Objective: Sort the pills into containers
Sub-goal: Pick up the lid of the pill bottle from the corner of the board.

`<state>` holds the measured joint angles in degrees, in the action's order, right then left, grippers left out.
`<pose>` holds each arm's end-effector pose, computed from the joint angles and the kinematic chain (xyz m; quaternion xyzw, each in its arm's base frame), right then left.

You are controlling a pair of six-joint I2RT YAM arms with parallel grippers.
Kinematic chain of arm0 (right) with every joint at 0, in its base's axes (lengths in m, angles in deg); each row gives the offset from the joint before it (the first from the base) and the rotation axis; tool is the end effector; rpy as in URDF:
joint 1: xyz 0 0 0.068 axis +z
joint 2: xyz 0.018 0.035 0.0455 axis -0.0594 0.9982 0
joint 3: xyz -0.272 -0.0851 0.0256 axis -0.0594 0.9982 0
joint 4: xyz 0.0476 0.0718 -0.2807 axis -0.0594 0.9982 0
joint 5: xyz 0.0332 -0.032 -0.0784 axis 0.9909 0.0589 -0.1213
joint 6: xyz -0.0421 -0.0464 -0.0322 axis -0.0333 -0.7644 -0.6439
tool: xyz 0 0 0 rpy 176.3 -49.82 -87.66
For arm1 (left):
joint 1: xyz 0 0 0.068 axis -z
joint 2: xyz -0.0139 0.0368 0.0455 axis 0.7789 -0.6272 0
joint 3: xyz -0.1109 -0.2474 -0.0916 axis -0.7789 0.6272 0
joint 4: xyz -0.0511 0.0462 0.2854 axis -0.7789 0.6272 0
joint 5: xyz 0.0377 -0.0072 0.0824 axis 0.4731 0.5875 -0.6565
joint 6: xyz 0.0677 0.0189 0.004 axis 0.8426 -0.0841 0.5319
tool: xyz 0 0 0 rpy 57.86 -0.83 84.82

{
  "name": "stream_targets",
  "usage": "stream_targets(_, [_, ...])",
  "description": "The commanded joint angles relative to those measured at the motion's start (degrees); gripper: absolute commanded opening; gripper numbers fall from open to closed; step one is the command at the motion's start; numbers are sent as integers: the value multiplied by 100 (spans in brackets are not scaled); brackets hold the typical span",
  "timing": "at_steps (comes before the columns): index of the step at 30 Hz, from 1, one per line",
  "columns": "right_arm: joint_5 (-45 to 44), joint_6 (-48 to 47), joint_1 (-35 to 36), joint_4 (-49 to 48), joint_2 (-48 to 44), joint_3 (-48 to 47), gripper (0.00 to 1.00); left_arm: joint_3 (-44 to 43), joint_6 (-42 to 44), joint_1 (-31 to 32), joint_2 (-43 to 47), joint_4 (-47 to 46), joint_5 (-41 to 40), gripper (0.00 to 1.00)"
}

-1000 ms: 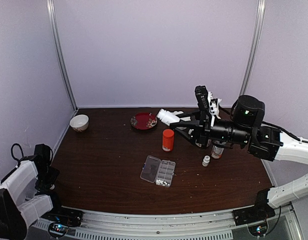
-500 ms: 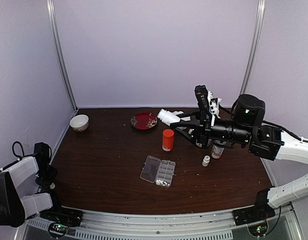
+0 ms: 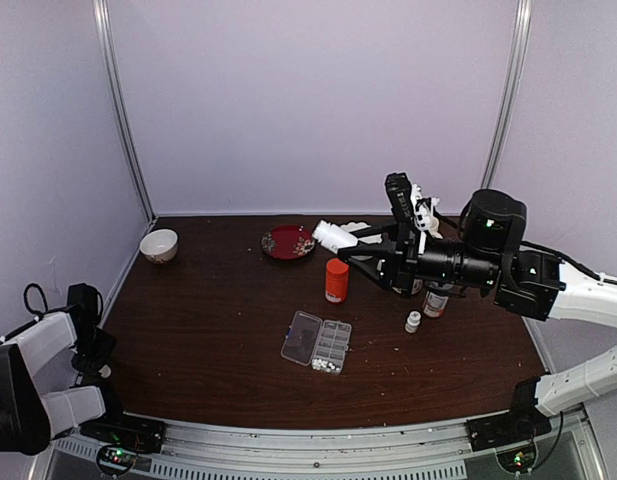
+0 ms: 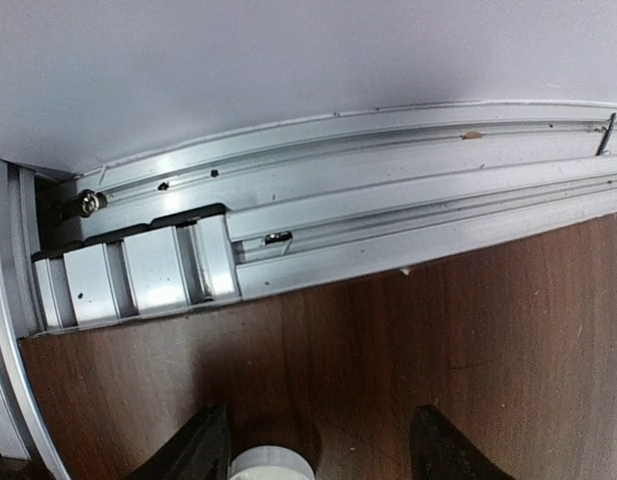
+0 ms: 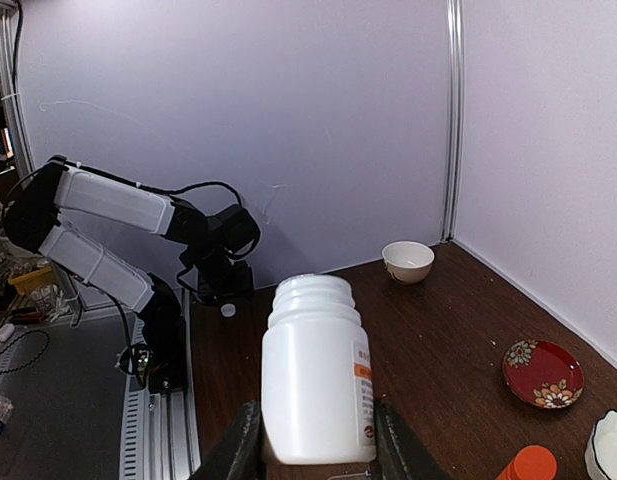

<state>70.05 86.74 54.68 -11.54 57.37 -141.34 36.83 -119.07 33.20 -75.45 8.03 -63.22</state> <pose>0.1441 0.2696 0.3790 -0.4372 0.5663 0.4576 0.5279 0.1554 0.0691 0.1105 -0.6785 0.7000 0.0740 0.2101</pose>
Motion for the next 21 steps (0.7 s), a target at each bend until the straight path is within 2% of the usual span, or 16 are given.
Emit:
stream_targets(1, [-40,-35,-21,-244,40,-36,0,157,-193,-19,77,587,787,69])
stream_targets(4, [3,-24,-25,-300,61,-17,0,170,-184,-18,272,630,903,75])
stream_targets(10, [11,-63,-21,-260,47,-19,0,143,-253,-19,345,841,930,73])
stream_targets(15, [3,-63,-25,-269,20,16,0,136,-261,-22,277,848,925,53])
stream_targets(19, [-11,-48,-25,-316,1,64,0,61,-102,-17,392,844,993,42])
stream_targets(21, [-11,-38,-25,-383,10,99,0,21,98,40,515,727,1165,33])
